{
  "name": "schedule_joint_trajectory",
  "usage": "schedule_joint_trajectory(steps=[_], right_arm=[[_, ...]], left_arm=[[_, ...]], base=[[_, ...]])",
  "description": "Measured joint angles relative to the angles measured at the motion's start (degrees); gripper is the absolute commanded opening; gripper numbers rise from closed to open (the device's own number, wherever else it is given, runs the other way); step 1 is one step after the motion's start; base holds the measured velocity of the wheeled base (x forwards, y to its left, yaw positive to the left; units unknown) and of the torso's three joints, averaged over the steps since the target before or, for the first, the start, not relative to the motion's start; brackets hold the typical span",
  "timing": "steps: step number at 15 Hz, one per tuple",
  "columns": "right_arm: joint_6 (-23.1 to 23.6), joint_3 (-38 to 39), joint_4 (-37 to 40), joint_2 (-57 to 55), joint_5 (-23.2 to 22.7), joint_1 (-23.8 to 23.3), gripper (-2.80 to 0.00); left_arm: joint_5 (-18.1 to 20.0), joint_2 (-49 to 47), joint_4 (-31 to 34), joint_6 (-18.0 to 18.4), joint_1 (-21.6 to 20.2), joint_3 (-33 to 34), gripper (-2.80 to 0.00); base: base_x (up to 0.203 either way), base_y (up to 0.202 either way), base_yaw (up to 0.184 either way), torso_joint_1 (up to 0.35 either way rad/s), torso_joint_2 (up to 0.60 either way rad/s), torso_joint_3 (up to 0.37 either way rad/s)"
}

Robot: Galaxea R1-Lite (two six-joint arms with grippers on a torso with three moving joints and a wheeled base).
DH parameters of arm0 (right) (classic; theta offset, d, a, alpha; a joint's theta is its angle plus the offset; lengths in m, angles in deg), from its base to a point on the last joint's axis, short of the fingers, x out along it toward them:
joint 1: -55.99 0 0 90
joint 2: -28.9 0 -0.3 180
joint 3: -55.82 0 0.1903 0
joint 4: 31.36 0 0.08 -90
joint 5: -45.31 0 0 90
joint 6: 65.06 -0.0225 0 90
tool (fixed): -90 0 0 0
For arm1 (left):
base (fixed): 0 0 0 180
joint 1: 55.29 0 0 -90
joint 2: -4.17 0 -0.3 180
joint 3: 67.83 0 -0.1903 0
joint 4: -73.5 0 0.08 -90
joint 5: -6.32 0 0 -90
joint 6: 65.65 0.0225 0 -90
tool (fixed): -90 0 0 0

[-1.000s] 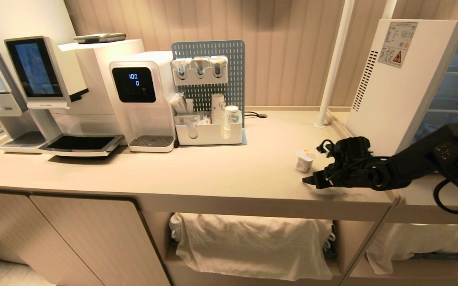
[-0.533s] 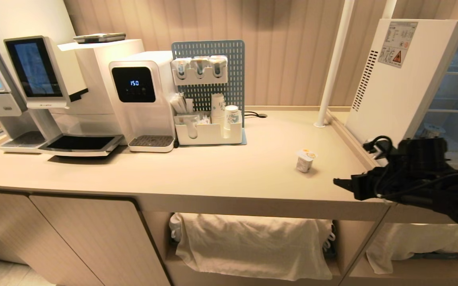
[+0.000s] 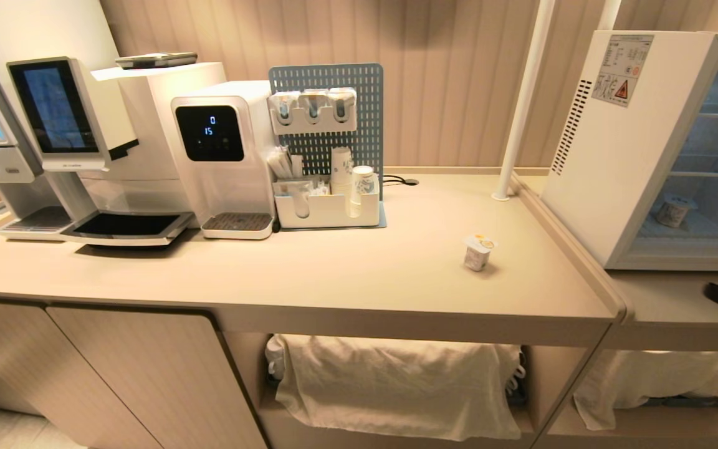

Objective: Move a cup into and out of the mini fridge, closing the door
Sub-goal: Take the yoghurt out of the freezer

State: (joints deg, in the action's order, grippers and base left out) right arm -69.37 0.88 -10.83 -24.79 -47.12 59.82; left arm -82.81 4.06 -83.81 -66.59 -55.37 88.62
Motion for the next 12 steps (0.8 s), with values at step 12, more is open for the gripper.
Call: schedule_joint_trajectory(steps=[12], right_arm=[[2.8,25.0,8.0,51.9,7.5,-3.5,-2.80]], left_arm=[[0.0,0.0,0.0,-0.1,0.0,0.0,-2.80]], base=[[0.000,0.000,0.000,0.000,0.00,0.000]])
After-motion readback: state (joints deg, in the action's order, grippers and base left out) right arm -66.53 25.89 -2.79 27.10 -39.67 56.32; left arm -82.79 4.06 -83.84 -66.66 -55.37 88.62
